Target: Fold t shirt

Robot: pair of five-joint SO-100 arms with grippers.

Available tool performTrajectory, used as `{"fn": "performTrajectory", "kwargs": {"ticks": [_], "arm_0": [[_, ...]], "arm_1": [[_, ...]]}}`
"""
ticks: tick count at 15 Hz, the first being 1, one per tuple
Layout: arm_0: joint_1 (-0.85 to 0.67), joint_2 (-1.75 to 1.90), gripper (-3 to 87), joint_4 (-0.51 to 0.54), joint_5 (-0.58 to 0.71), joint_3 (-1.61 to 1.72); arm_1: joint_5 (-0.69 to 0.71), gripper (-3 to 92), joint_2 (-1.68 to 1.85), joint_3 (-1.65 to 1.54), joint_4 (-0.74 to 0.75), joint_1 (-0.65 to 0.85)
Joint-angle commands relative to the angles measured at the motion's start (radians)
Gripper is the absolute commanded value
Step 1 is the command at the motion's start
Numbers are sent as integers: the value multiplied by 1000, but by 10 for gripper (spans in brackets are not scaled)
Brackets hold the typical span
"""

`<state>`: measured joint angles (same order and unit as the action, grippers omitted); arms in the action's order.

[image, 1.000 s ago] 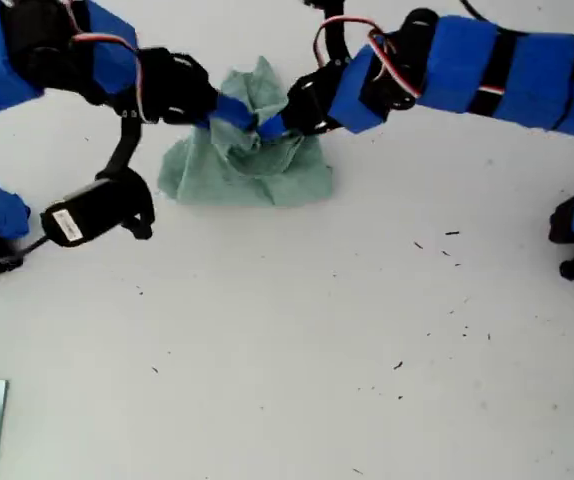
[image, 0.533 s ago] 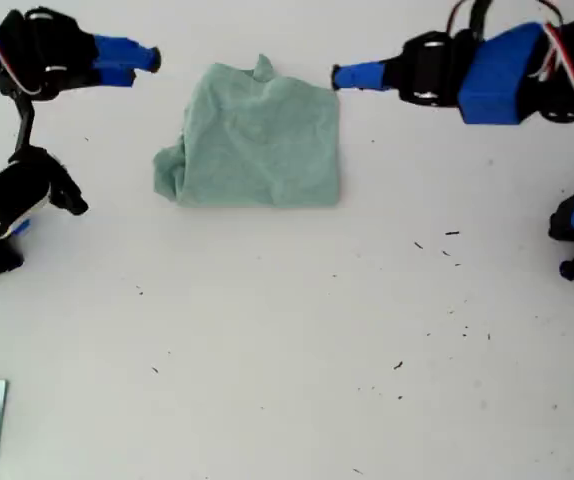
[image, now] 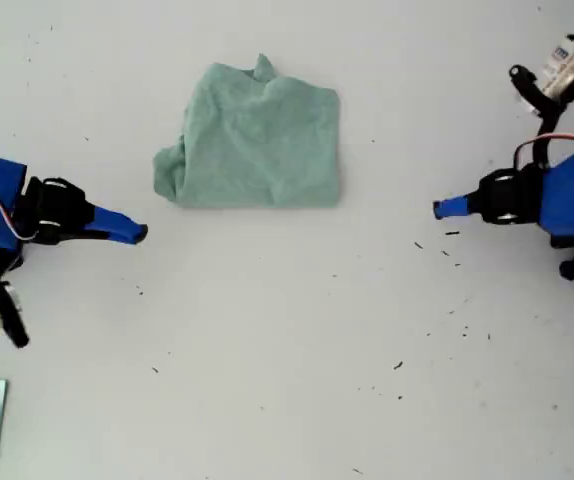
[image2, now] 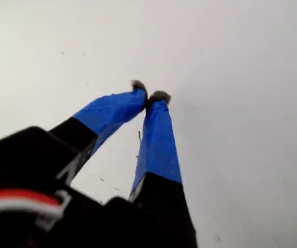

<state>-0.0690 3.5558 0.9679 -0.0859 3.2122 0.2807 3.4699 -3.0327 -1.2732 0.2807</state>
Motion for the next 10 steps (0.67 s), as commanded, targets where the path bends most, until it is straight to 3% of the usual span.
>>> {"fn": "performTrajectory", "kwargs": {"ticks": [1, 2, 3, 4, 5, 10], "arm_0": [[63, 48, 126, 57, 74, 35], [110, 48, 146, 66, 196, 28], [161, 48, 145, 63, 209, 31], [202, 48, 144, 63, 209, 31], [236, 48, 144, 63, 209, 31], [291, 48, 144, 63, 209, 31]], "arm_1": [[-83, 24, -2, -74, -66, -11], [-63, 29, 32, -75, -57, -28], [46, 39, 32, -75, -60, -14], [316, 39, 32, -75, -60, -11], [482, 39, 32, -74, -66, -3], [483, 38, 32, -72, -66, -8]]}}
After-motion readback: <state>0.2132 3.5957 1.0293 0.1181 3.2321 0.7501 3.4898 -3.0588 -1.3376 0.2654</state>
